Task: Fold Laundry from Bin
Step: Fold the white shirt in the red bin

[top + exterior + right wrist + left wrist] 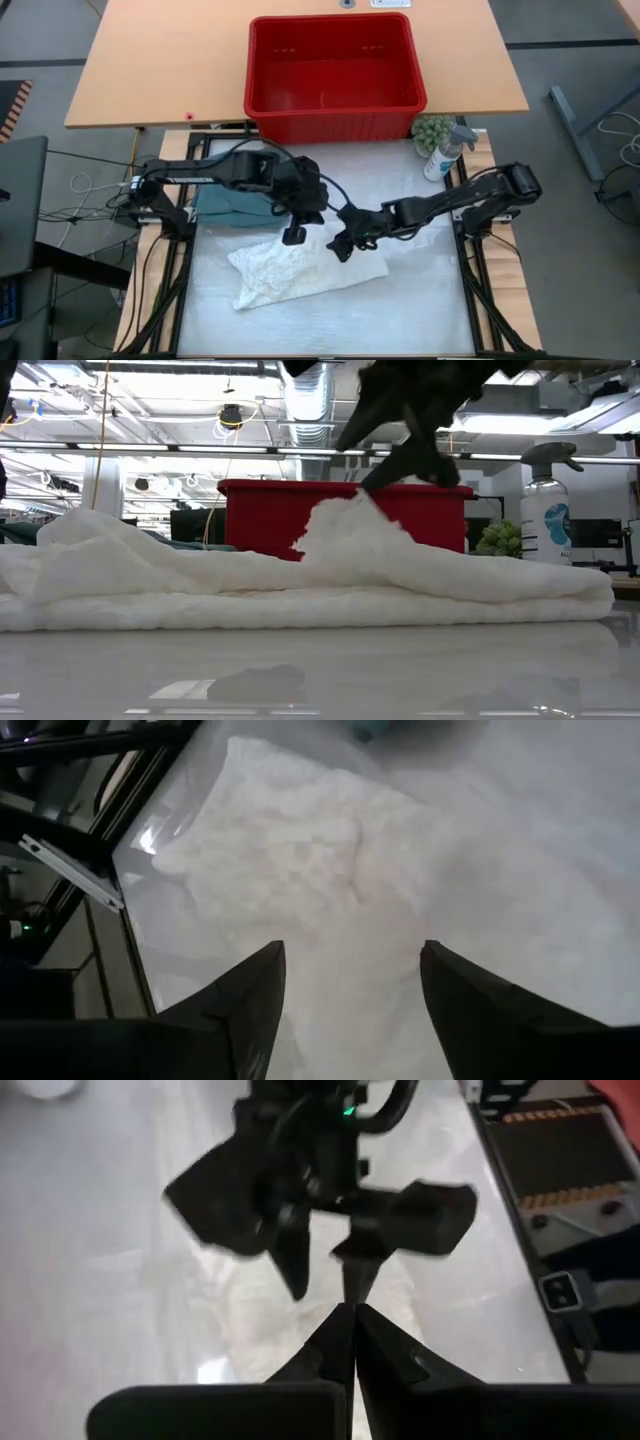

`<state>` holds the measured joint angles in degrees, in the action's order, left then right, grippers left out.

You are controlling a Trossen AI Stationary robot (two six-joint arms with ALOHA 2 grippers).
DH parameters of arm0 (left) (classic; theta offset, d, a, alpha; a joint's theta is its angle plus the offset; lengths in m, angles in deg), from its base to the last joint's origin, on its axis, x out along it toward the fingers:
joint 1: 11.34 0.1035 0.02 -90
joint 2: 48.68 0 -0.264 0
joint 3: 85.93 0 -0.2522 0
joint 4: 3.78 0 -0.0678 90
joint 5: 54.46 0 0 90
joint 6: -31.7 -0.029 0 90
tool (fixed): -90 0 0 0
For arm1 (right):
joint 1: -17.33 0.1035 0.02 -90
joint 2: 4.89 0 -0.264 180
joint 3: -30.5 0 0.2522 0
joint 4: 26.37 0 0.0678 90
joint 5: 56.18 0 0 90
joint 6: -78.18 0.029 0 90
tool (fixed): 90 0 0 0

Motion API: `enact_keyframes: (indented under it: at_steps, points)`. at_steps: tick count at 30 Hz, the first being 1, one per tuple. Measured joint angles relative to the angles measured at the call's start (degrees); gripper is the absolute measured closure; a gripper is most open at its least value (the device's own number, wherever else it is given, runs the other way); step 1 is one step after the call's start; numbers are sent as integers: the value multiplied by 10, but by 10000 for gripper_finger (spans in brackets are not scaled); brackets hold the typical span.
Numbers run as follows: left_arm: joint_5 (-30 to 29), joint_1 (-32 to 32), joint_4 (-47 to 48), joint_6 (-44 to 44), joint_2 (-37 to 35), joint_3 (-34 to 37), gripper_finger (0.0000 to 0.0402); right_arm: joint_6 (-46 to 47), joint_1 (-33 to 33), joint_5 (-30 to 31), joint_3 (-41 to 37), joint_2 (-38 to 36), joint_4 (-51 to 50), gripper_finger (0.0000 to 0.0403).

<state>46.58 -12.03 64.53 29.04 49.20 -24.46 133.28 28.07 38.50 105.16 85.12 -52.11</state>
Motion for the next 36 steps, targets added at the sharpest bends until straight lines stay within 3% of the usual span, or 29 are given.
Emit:
enact_keyframes:
  at_steps: [6,10,16,22,27,36]
  points:
    - [-28,0,-9,24,-15,0,401,-19,4,13,0,-46,-89,148]
    - [-28,-8,-34,26,-12,0,401,-39,4,13,0,-58,-65,148]
    - [-45,-10,-42,36,-12,0,401,-46,4,10,0,-12,-39,148]
    - [-47,-13,-26,53,-12,2,401,-61,2,-30,-1,52,21,148]
    - [-58,-16,-31,48,-13,52,401,-122,-3,-44,0,65,94,148]
    - [-38,5,-209,22,-15,224,401,-133,9,-63,0,64,81,148]
